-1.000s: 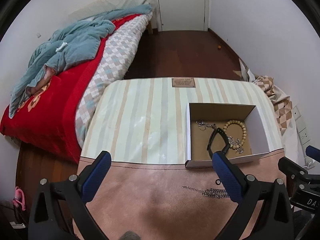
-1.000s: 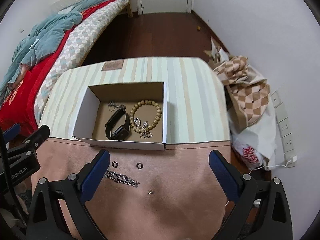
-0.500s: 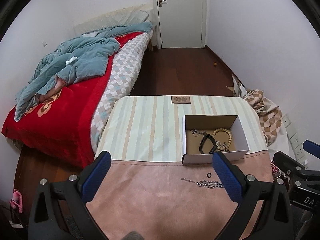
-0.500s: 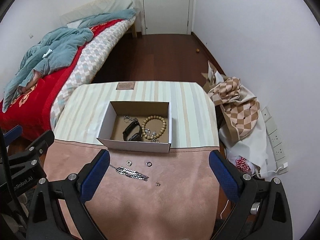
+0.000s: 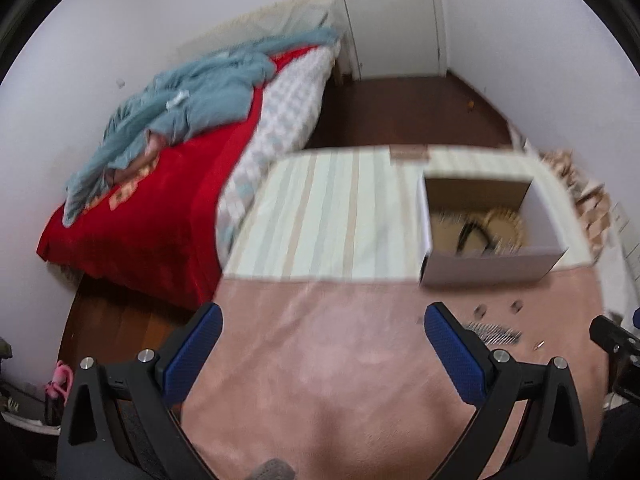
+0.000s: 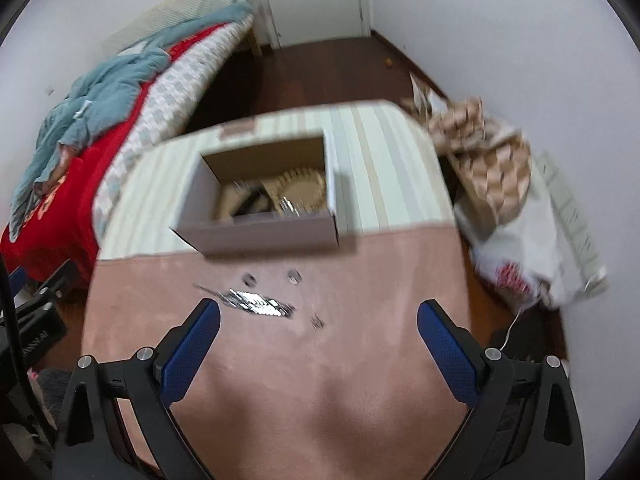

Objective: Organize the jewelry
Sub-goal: 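Move both grippers back over the remaining jewelry, then grasp the small silver charm with the right gripper while the left gripper grasps the silver chain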

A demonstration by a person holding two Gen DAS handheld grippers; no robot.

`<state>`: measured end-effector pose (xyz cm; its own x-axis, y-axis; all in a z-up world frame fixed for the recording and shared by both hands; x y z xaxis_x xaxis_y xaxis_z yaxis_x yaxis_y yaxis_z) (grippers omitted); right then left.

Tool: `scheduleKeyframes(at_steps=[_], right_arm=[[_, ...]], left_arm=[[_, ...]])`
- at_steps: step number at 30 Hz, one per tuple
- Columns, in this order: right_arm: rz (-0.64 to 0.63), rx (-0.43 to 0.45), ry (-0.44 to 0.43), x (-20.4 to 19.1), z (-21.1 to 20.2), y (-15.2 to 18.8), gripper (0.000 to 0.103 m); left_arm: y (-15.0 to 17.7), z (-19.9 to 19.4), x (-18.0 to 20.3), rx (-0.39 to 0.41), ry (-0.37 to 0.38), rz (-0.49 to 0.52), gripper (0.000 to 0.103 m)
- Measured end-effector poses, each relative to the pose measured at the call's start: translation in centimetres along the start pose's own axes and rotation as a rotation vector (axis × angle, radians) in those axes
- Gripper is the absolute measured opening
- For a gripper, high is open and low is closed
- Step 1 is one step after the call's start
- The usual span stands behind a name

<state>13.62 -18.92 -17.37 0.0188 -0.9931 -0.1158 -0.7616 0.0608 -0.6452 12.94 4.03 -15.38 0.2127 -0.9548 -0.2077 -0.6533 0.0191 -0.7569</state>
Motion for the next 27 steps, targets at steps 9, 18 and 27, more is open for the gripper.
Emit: scheduleKeyframes(at_steps=[9,18,27], right_arm=[[0.018,-0.076,-0.052,1.0,8.5,6.5,0.042],[-0.091,-0.017,-0.027,-1.0,9.7,7.0,0.009],[0.074,-0.013,0.010,4.8,7.8,6.4,0.009]], left_arm=[[4.9,5.6,1.4,-0.154,-0.025,0.060,0.103],[5.5,7.1,3.1,-0.184,0.008,0.085,0.103],[4.6,5.6,10.6,-0.130,0.195,0.215,0.103]])
Point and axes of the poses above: each gripper's, at about its wrist camera, not at the fingertips, and z roughly the way its jaws point, x to its right, y to its underside, the point moved 3 cm from there along z, roughly the way its jaws point, and after that the axes turned 13 degrees about x, right-handed, at the moved point
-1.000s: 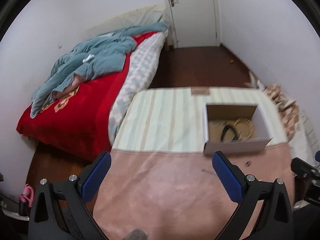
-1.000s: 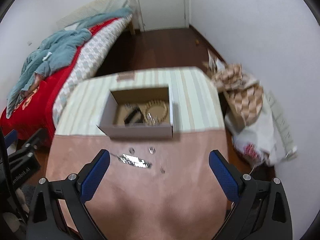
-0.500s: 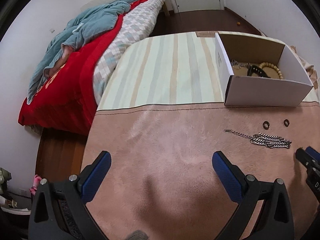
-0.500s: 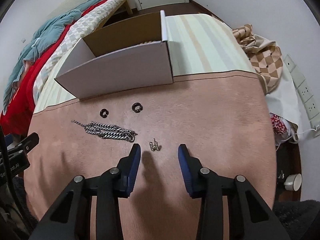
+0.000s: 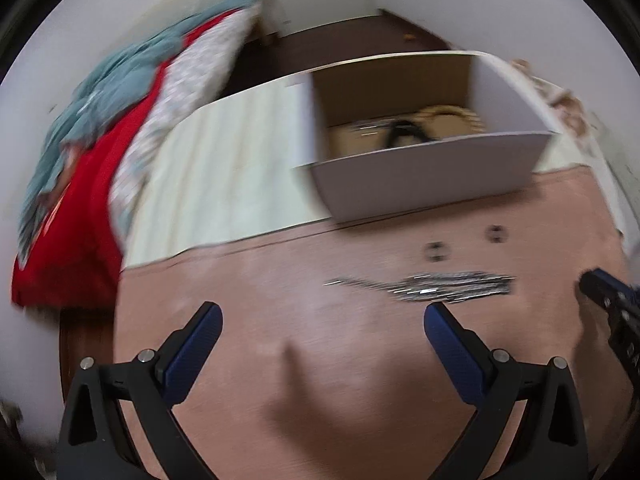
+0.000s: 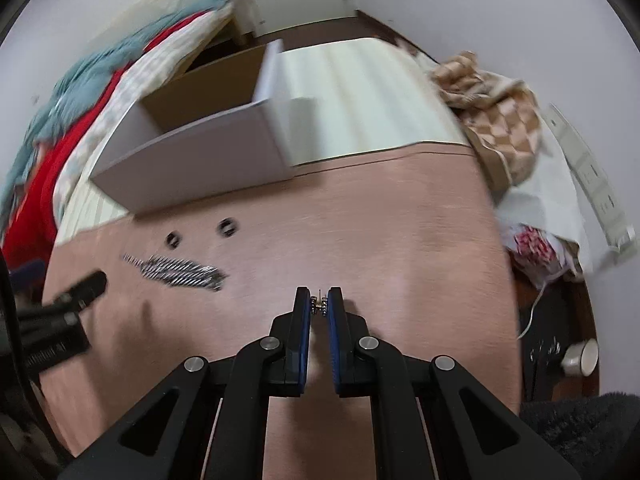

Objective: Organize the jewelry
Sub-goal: 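Grasp the small silver charm with the right gripper while the left gripper grasps the silver chain, then carry the charm and chain into the white box and release both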

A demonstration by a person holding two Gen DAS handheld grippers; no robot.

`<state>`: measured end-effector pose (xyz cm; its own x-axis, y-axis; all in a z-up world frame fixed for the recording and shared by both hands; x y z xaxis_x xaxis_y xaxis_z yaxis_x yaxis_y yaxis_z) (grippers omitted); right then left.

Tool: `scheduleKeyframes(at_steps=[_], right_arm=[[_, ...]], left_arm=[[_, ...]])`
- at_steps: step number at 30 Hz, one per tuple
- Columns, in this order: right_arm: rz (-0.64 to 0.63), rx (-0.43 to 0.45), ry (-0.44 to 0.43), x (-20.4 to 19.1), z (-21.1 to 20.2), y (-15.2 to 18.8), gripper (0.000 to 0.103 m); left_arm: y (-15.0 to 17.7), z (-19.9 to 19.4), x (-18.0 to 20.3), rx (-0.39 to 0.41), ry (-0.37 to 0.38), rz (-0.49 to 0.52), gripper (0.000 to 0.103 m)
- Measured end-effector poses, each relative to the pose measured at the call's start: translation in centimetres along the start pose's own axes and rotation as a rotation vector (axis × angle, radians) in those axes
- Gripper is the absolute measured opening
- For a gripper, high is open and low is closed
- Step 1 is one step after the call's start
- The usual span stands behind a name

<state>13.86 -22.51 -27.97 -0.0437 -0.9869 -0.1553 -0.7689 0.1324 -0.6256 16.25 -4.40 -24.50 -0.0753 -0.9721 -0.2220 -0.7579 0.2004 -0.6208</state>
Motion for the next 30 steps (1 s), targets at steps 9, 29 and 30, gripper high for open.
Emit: scheduleKeyframes(at_steps=[9,29,30], right_arm=[[0.089,0.031,0.050,4.3,-0.6,-1.0,0.009],[0.146,0.078,0.022,4.5,-2.3,-1.9,0.009],[0.147,0.083,0.017,4.4,-2.6,-2.1,0.009]], left_arm=[[-1.1,1.4,8.8,-0.026,0.178,0.102,0.081],[-2.4,-1.2,5.9,0.018,0.296,0.003,0.006],[-2.5,-1.6,5.4,0.025,0.297,-0.006,0.006]])
Point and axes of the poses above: each gripper's, at about its wrist camera, not at the fingertips, and z roughly the way its jaws point, x to its right, y to its underside, the point moved 3 cm from there along z, roughly the way its jaws point, and after that the axes turned 13 degrees about x, right-handed, at the moved point
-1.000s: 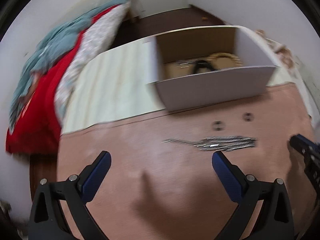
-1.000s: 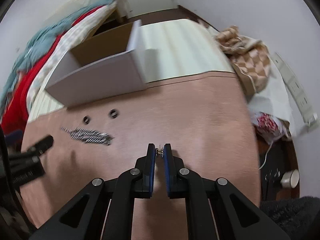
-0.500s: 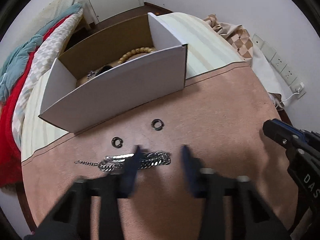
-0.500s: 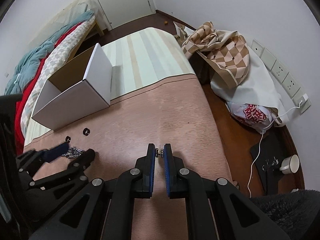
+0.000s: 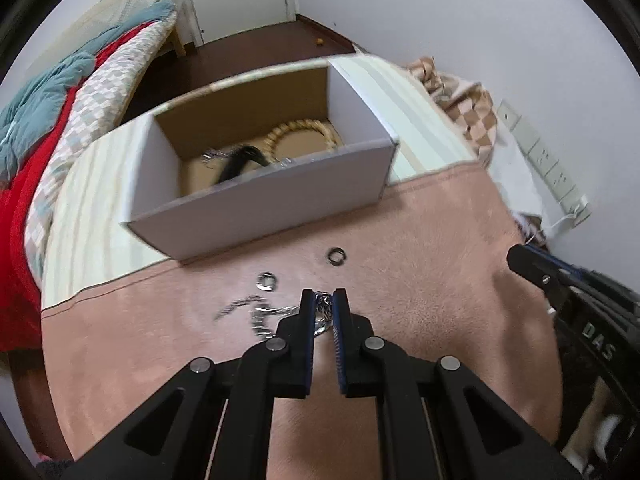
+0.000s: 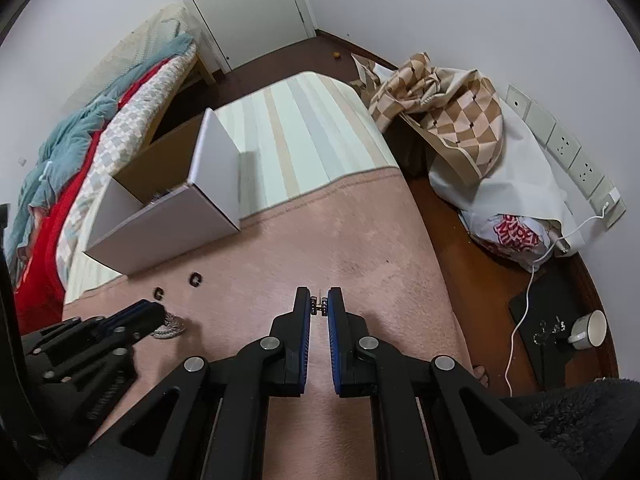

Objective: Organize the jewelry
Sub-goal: 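Carry the charm and chain into the white box and release both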

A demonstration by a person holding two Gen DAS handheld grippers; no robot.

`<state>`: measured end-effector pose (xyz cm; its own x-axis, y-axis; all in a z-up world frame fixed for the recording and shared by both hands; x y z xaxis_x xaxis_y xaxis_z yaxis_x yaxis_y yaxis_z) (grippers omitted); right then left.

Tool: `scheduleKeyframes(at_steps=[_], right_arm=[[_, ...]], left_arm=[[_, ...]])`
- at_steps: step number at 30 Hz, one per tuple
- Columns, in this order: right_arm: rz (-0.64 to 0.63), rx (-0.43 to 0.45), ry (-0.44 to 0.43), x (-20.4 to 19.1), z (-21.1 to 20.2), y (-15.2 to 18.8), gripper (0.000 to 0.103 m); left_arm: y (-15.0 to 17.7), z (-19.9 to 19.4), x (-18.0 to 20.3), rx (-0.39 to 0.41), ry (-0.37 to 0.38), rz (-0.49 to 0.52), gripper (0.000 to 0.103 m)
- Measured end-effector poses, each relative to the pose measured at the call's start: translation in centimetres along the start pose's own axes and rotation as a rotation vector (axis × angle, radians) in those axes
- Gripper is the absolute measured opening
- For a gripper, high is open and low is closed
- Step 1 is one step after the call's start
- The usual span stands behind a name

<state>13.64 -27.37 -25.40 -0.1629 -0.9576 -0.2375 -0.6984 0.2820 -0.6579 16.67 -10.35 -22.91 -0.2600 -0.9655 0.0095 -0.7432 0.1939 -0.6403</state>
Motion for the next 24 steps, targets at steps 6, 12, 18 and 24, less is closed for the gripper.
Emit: scheduleKeyframes(at_steps=[6,12,18,24], right_arm=[[0.007,0.027,-0.045,-1.2,-1.7,-1.3,0.009],[0.004,0.031,-0.096,-2.9,-2.9,-2.7,0.009],[0.004,0.049,-0.176,-5.7,-4.4,-5.6,0.009],[-0.027,0.061,-0.268,-9.2,-4.4,-10.2,0.009]], left_arm=[[-1.2,-3.6,-3.4,0.062,-0.021,-0.051,0.006],[-2.5,-6.0,-5.4,0.096,-0.007,-0.101,0.005],[-5.7,-9.0,-6.1,0.160,0.043,-0.123,0.005],[-10.7,-10.6,-7.1,0.233,0.069,-0.120,0.005]])
Point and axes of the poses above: each gripper's, at about its wrist camera, not at the fingertips, and z roughly the way its jaws point, x to its right, y to its underside, the point moved 3 cm from there along z, roughly the way its jaws point, and after that the axes turned 13 degrees about x, right-handed, at the moved point
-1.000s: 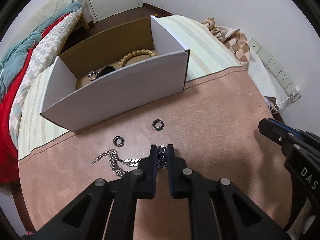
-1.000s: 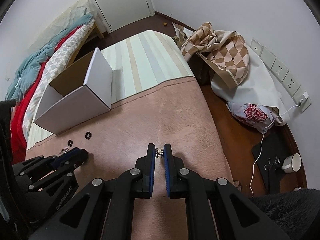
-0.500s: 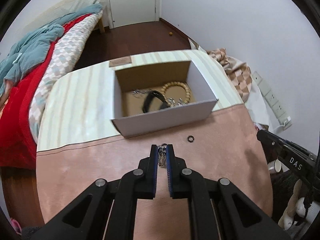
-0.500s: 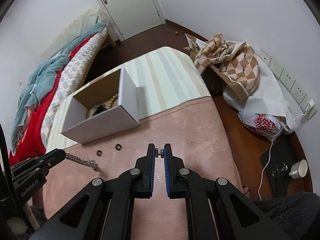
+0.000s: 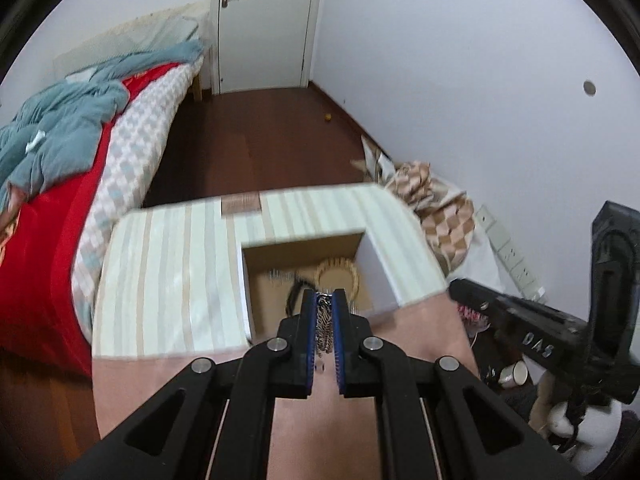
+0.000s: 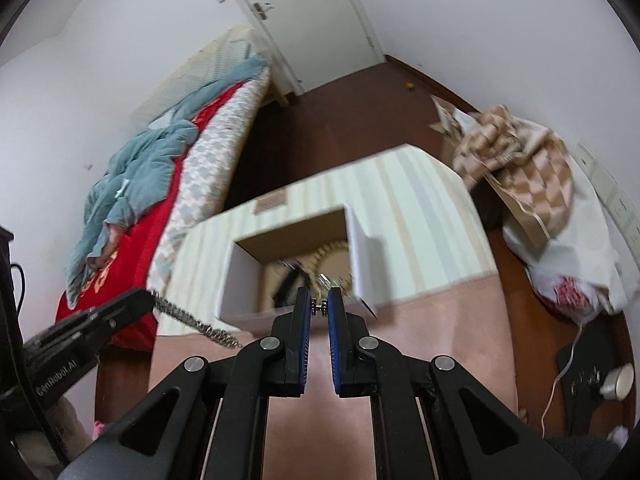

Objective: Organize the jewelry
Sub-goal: 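Carry the charm and chain into the white box and release both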

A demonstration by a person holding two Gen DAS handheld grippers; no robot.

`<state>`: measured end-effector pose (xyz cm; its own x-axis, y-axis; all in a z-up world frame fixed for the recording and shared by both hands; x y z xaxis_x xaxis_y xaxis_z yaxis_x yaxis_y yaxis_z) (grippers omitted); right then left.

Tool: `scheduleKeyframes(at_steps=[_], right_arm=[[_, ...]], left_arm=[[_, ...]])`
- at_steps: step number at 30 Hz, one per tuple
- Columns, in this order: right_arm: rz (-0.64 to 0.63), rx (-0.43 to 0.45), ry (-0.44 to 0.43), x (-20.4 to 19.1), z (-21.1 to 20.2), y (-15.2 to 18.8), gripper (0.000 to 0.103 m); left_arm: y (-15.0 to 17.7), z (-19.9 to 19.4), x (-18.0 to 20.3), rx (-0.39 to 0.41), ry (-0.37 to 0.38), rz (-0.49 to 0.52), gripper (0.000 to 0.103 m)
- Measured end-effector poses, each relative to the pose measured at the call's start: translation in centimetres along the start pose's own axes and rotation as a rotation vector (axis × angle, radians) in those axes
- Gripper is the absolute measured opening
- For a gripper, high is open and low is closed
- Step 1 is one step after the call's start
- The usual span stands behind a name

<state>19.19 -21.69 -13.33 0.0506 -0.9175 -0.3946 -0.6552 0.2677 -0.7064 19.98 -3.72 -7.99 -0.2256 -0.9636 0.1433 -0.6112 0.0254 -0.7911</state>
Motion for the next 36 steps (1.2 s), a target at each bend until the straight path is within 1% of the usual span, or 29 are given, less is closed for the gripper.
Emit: scheduleKeyframes(at_steps=[3,5,8,11,14,18,19,20,23,25,27,28,30,31,32,33,34,36], right_arm=[[-0.037,-0.017,-0.023,-1.4,1.7,-1.9,0.009],[-0.054,-0.041,-0.033,-2.0,3.3,-2.8,0.009],[-0.081,-0.093,-0.041,-2.5,6.1,-3.6,0.009],[-0.095,-0.149,-0.046,-2.5,8.7,-3.7,0.009],[-0.089,-0.219,-0.057,-2.3,11.6,-3.4,0.009],[-0.107,-0.297,-0.047,-1.7,14.9,-2.6,0.009],[-0.109,-0.312,-0.043,-1.5,15.5,-2.4,0.009],[-0.111,-0.322,-0.033,-1.3,16.2,-2.3,0.009],[-0.106,-0.357,-0.024,-0.7,17.7,-1.9,0.009],[-0.097,-0.379,-0.020,-0.5,18.3,-1.7,0.009],[-0.097,-0.389,-0.005,-0.1,18.7,-1.7,0.010],[-0.094,-0.393,-0.001,0.1,18.8,-1.7,0.011],[-0.083,-0.392,0.001,0.4,18.8,-1.9,0.020],[-0.077,-0.389,0.001,0.5,18.7,-2.0,0.030],[-0.071,-0.382,0.001,0.6,18.5,-2.2,0.037],[-0.064,-0.378,-0.006,0.7,18.3,-2.3,0.039],[-0.063,-0.374,-0.009,0.7,18.1,-2.5,0.039],[-0.088,-0.351,0.016,0.6,17.6,-2.9,0.039]], left_arm=[[-2.0,1.2,-0.4,0.014,-0.002,0.016,0.005],[-2.7,2.3,-0.9,0.005,-0.003,0.017,0.005],[-3.1,5.0,-2.1,-0.048,-0.007,0.004,0.005],[-2.5,8.0,-3.7,-0.122,-0.011,-0.029,0.005],[-1.1,10.6,-4.7,-0.193,-0.028,-0.050,0.005],[0.9,13.2,-5.7,-0.282,-0.032,-0.075,0.005],[1.3,13.6,-6.0,-0.298,-0.039,-0.090,0.007],[1.6,13.8,-6.3,-0.311,-0.051,-0.106,0.009],[2.0,14.2,-6.8,-0.336,-0.069,-0.153,0.010],[2.0,14.2,-7.1,-0.338,-0.108,-0.148,0.010],[1.7,14.0,-7.1,-0.311,-0.167,-0.109,0.010],[1.6,13.8,-7.2,-0.300,-0.190,-0.093,0.013],[1.3,13.5,-7.5,-0.275,-0.212,-0.088,0.032],[1.3,13.2,-7.6,-0.263,-0.221,-0.086,0.051],[1.2,13.0,-7.9,-0.248,-0.230,-0.086,0.071],[1.2,12.7,-8.0,-0.234,-0.241,-0.086,0.077],[1.2,12.4,-8.2,-0.222,-0.250,-0.085,0.079],[1.4,12.1,-8.4,-0.215,-0.274,-0.073,0.079]])
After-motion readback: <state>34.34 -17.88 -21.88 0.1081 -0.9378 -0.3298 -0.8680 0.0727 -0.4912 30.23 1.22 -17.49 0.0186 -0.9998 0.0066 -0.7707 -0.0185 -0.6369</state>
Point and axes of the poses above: each gripper's, at about its wrist camera, not at the fingertips, and z roughly the way its jaws point, x to its right, y to its underside, the point moved 3 cm from there along z, roughly the way its jaws point, and after that the axes turned 13 degrees about x, right-handed, at the moved point
